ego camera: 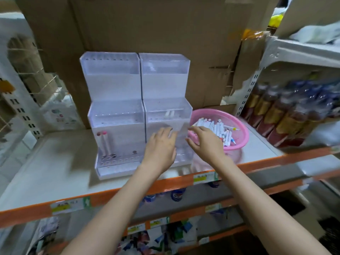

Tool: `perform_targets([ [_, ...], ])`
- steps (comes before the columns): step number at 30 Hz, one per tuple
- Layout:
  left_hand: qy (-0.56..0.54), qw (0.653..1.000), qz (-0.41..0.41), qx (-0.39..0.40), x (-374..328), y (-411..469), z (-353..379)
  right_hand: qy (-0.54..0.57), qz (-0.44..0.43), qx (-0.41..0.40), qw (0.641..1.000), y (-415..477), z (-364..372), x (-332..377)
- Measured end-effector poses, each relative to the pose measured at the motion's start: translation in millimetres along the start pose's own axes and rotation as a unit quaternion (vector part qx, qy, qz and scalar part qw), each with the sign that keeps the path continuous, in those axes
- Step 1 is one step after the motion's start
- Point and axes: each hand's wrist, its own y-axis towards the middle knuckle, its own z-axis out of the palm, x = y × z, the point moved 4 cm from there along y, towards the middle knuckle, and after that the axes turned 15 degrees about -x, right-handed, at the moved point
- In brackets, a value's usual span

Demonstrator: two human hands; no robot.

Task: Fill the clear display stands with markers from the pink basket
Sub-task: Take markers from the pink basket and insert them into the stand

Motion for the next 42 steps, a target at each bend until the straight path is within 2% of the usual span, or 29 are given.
perform_targets([
  [8, -0.067, 0.998, -0.005, -0.020, -68, 59, 64, -0.014, 0.026, 0.037, 0.999, 19, -12, -105],
  [12, -0.119, 0.990, -0.075, 0.009, -81, 78, 99, -0.026, 0.045, 0.064, 0.997, 29, -9, -141],
  [16, -0.111, 0.982, -0.138, 0.059, -81, 88, 123, -0.036, 0.070, 0.096, 0.992, 38, -1, -166],
  [19, -0.074, 0.978, -0.172, 0.092, -80, 92, 133, -0.035, 0.062, 0.098, 0.993, 45, 1, -172],
  [26, 0.003, 0.971, -0.229, 0.070, -74, 101, 136, 0.025, 0.053, 0.121, 0.991, 58, 12, -175],
  [32, -0.035, 0.970, -0.225, 0.088, -73, 109, 145, 0.050, 0.018, 0.131, 0.990, 66, 24, -175],
  [39, -0.047, 0.976, -0.203, 0.055, -79, 118, 149, 0.085, 0.052, 0.112, 0.989, 73, 25, -180],
  [42, -0.031, 0.977, -0.197, 0.079, -84, 120, 151, 0.094, 0.085, 0.108, 0.986, 74, 26, -183],
])
